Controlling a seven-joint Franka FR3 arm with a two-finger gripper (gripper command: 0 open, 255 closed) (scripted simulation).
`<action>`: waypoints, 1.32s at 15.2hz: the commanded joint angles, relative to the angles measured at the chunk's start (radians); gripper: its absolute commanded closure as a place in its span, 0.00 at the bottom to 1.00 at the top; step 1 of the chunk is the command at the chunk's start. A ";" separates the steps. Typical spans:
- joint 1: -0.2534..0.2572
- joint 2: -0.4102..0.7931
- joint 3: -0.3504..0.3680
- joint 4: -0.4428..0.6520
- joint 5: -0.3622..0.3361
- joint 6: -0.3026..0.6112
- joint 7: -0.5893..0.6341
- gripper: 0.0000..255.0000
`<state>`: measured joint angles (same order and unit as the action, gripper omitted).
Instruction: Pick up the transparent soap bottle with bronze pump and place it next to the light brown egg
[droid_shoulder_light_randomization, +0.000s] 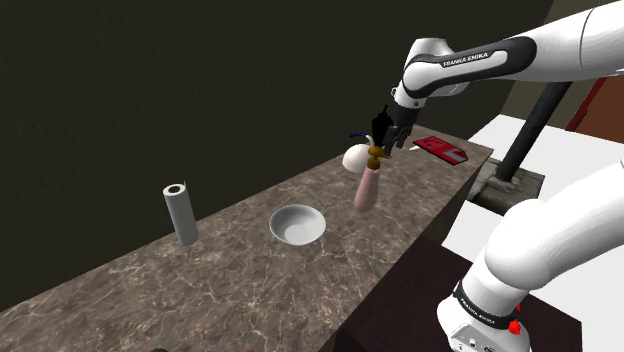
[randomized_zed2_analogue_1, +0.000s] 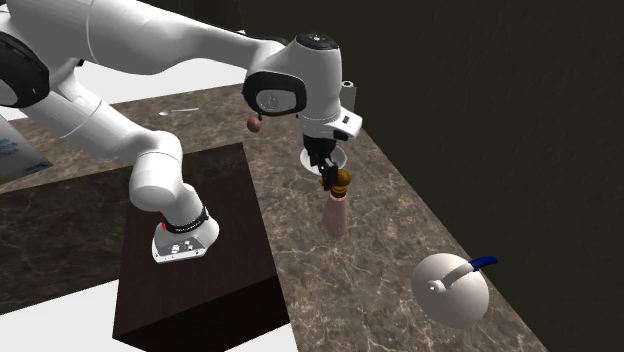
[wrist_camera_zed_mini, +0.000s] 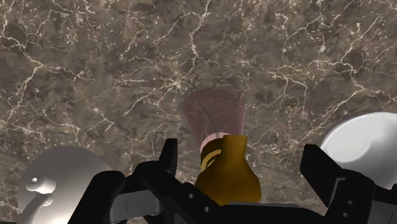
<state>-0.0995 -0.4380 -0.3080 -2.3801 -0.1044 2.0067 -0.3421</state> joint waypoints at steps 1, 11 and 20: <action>0.001 0.010 -0.003 -0.020 0.000 0.030 0.000 0.00; 0.002 0.028 -0.008 -0.054 0.001 0.082 -0.002 0.00; 0.002 0.028 -0.008 -0.054 0.001 0.082 -0.002 1.00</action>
<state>-0.0980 -0.4101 -0.3163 -2.4336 -0.1032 2.0884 -0.3442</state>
